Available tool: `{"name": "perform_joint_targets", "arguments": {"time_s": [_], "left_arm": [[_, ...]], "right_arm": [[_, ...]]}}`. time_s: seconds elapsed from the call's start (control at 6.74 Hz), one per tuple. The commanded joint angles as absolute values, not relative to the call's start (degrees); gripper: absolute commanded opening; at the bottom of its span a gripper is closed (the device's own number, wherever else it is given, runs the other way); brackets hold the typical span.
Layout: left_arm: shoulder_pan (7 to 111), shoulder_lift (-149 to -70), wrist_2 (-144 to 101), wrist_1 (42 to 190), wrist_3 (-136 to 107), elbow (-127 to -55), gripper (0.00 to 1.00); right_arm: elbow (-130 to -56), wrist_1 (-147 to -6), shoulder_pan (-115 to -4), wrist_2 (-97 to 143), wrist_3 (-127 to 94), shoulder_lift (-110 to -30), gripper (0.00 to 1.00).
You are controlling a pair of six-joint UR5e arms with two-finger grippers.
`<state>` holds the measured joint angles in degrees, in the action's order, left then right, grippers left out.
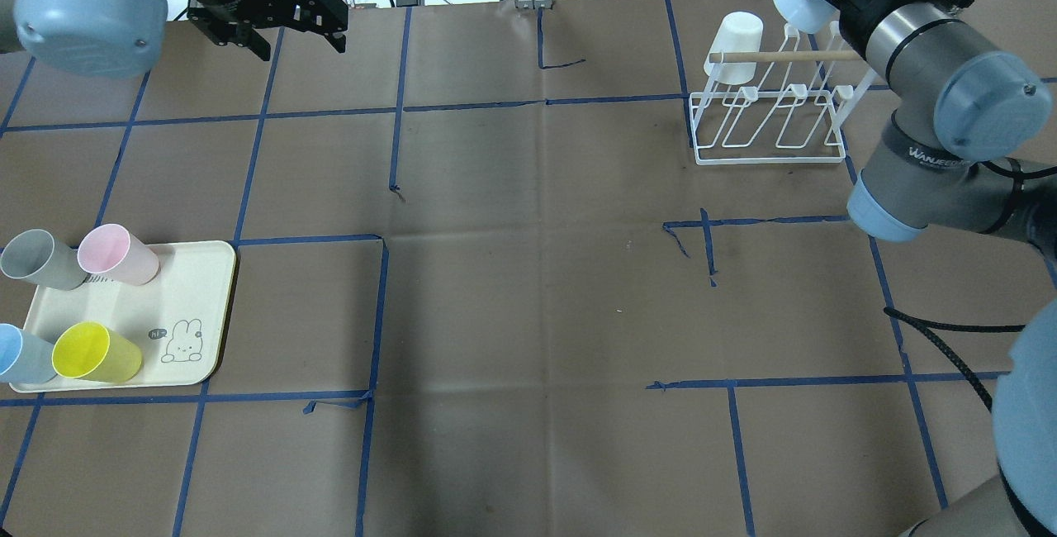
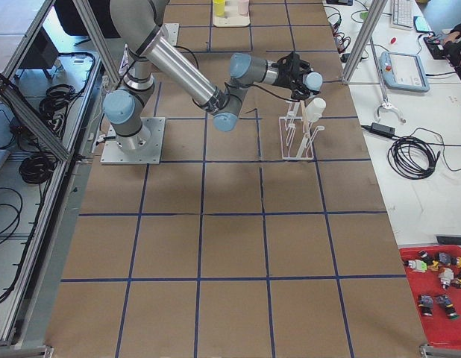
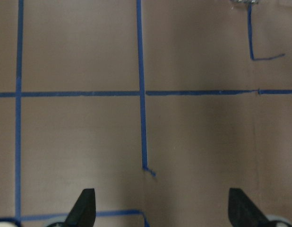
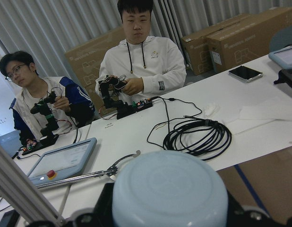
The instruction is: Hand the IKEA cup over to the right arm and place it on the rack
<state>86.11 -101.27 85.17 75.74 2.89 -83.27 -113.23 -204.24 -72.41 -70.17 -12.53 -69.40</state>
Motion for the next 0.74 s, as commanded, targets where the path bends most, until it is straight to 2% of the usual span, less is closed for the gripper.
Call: {"name": "perform_joint_targets", "arguments": {"time_s": [0.0,0.3,0.59], "left_arm": [[88.1,-98.2,86.6,83.4,-0.5,-82.3,0.99],[90.3,-97.4,89.8,82.7,-1.0,-83.8,0.99],[89.7,-96.7,90.0,82.8,0.5,-84.8,0.99]], "right_arm": [[-111.5,-204.9,-69.8,-70.2,2.2,-67.0,0.11],[-107.1,-209.3,-68.1,-70.3,8.7,-61.1,0.11],[-105.2,-208.9,-66.3,-70.2,8.7,-59.1,0.11]]}}
